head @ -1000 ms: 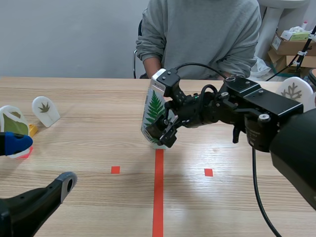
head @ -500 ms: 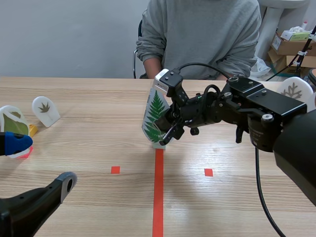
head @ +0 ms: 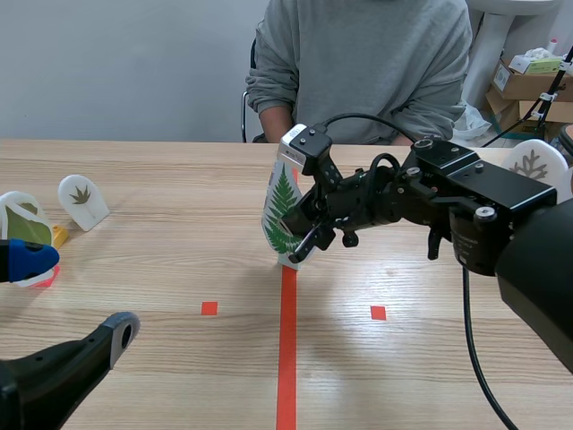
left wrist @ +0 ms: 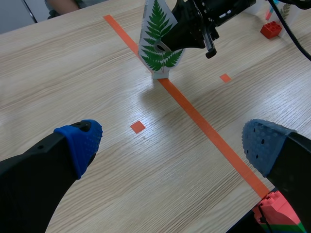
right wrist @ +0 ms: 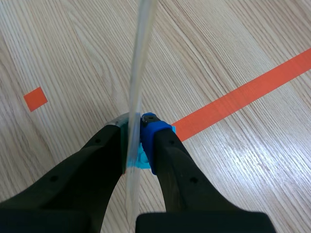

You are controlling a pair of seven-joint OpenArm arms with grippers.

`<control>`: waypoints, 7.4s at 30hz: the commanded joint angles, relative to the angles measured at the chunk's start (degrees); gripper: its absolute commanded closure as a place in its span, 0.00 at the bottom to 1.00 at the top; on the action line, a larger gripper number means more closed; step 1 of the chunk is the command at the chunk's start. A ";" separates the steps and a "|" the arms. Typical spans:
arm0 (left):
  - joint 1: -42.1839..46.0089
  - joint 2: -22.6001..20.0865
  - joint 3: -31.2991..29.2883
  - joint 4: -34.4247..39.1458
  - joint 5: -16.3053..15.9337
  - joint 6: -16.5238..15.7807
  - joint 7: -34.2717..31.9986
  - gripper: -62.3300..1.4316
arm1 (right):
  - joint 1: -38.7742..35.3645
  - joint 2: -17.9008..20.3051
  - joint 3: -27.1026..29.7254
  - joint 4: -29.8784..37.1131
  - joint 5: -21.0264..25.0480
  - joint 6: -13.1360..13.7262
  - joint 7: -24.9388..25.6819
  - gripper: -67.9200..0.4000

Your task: Do the leaf sorting experiment

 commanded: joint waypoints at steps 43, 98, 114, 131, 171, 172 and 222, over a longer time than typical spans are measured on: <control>-0.04 0.31 -0.26 0.09 -0.52 0.07 -0.83 0.01 | -36.89 13.14 51.80 30.67 5.51 -6.03 -10.40 0.97; -0.07 0.28 -0.26 0.09 -0.35 0.07 -0.35 0.01 | -67.17 12.98 62.71 52.59 13.73 2.84 -3.45 0.21; -0.20 0.31 -0.26 0.09 -0.42 0.07 -0.42 0.01 | -66.66 11.28 54.38 68.39 16.02 2.84 -5.03 0.21; -0.20 0.31 -0.26 0.09 -0.39 0.09 -0.83 0.01 | -64.48 14.43 48.19 68.39 16.48 2.84 -6.01 0.21; -0.20 0.31 -0.26 0.09 -0.39 0.11 -0.83 0.01 | -64.48 14.12 48.22 68.39 16.39 2.84 -5.62 0.21; -0.20 0.31 -0.26 0.09 -0.39 0.11 -0.83 0.01 | -64.48 14.12 48.22 68.39 16.39 2.84 -5.62 0.21; -0.17 0.31 -0.26 0.09 -0.39 0.09 -0.81 0.01 | -16.74 18.82 16.92 29.83 8.39 -1.31 -7.32 0.21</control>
